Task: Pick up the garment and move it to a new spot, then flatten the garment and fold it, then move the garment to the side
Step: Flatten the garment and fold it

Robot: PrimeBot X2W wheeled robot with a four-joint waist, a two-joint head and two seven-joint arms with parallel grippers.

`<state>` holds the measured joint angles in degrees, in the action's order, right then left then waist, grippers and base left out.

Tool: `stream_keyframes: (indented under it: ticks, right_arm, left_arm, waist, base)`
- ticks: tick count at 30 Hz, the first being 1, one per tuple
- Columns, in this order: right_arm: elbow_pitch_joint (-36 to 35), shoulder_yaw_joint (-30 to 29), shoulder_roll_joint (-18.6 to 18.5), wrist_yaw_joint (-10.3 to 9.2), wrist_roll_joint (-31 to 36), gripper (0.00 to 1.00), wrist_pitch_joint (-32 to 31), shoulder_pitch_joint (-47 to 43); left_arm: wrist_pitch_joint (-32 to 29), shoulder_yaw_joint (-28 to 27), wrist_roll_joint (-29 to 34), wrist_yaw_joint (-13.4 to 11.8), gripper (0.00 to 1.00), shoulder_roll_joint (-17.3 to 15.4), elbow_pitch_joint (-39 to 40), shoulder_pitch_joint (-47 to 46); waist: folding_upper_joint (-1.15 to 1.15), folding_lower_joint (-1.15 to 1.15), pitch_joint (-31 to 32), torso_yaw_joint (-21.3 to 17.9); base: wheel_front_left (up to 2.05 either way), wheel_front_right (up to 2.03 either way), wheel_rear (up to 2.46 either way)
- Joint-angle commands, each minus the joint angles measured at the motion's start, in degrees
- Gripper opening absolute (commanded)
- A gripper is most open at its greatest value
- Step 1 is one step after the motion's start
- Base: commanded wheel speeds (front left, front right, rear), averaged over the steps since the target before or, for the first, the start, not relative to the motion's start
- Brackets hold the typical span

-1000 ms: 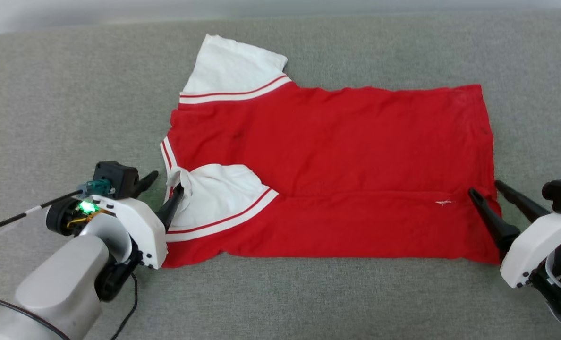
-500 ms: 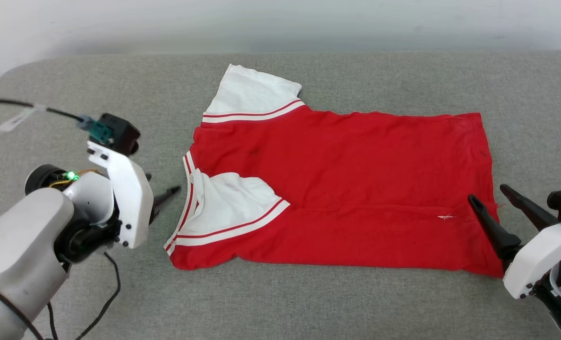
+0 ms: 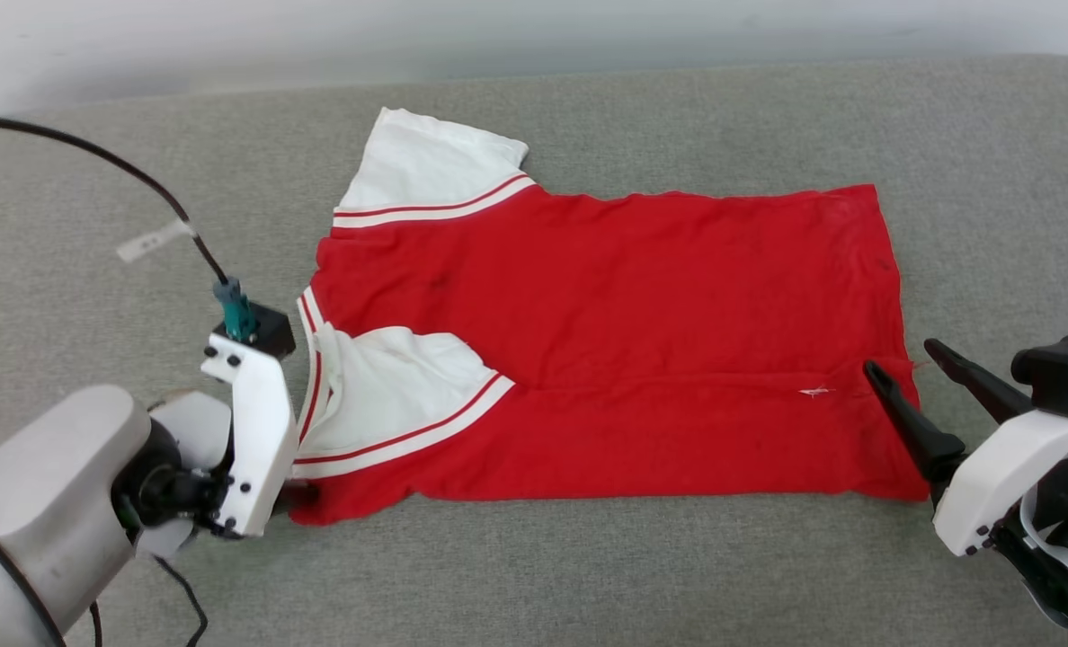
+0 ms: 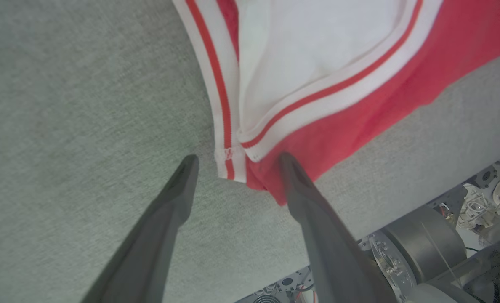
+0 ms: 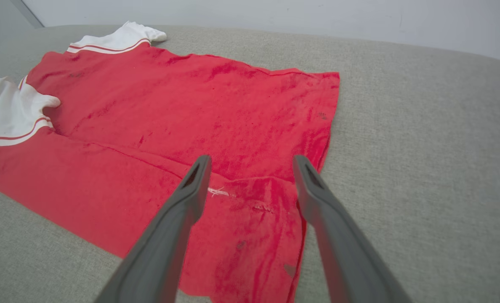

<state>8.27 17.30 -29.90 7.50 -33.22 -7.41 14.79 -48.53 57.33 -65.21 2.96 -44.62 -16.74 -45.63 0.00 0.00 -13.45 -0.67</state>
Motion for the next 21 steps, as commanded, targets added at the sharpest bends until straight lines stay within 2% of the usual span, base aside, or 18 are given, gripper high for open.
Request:
stream_keyframes:
  ticks: [1, 7, 8, 9, 10, 13, 21]
  right_arm:
    - [0.3, 0.4, 0.5, -0.02, -0.1, 1.0, 0.0, 1.1]
    - [1.3, 1.3, -0.2, -0.02, -0.6, 1.0, 0.2, 3.0]
    - [1.3, 1.4, -0.5, -0.02, -0.6, 1.0, 0.1, 3.4]
    - [1.2, 1.4, -0.8, -0.02, -0.6, 1.0, 0.0, 3.9]
    - [1.1, 1.6, -1.2, -0.02, -0.6, 1.0, -0.3, 4.3]
    - [0.4, 2.2, -3.3, -0.02, -0.4, 1.0, -1.7, 6.3]
    - [-3.2, 10.7, -15.4, -0.02, -5.7, 1.0, -25.1, 13.1]
  left_arm:
    - [-0.7, 0.8, 0.3, 0.0, 1.0, 0.4, -1.3, 1.3]
    - [0.4, 2.7, 0.5, 1.2, 1.0, 2.3, -5.7, 3.9]
    - [0.7, 3.0, 0.6, 1.5, 0.47, 2.5, -6.3, 4.1]
    - [1.2, 3.0, 0.6, 1.9, 0.05, 2.9, -6.8, 4.2]
    - [1.6, 3.0, 0.4, 2.1, 0.0, 3.1, -7.2, 4.2]
    - [2.8, 3.0, 0.4, 3.1, 0.0, 3.7, -7.5, 3.9]
    - [5.6, 2.5, 1.4, 4.2, 0.0, 1.4, -2.6, 0.8]
  waist:
    - [0.0, 0.0, -0.7, -0.8]
    - [0.0, 0.0, -0.7, -1.6]
    - [0.0, 0.0, -0.5, -1.6]
    - [0.0, 0.0, -0.2, -1.5]
    - [0.0, 0.0, 0.1, -1.4]
    - [0.0, 0.0, 1.3, -1.0]
    - [0.0, 0.0, 3.1, 0.5]
  base:
    - [0.0, 0.0, 0.0]
    - [0.0, 0.0, 0.0]
    - [0.0, 0.0, 0.0]
    - [0.0, 0.0, 0.0]
    - [0.0, 0.0, 0.0]
    - [0.0, 0.0, 0.0]
    - [0.0, 0.0, 0.0]
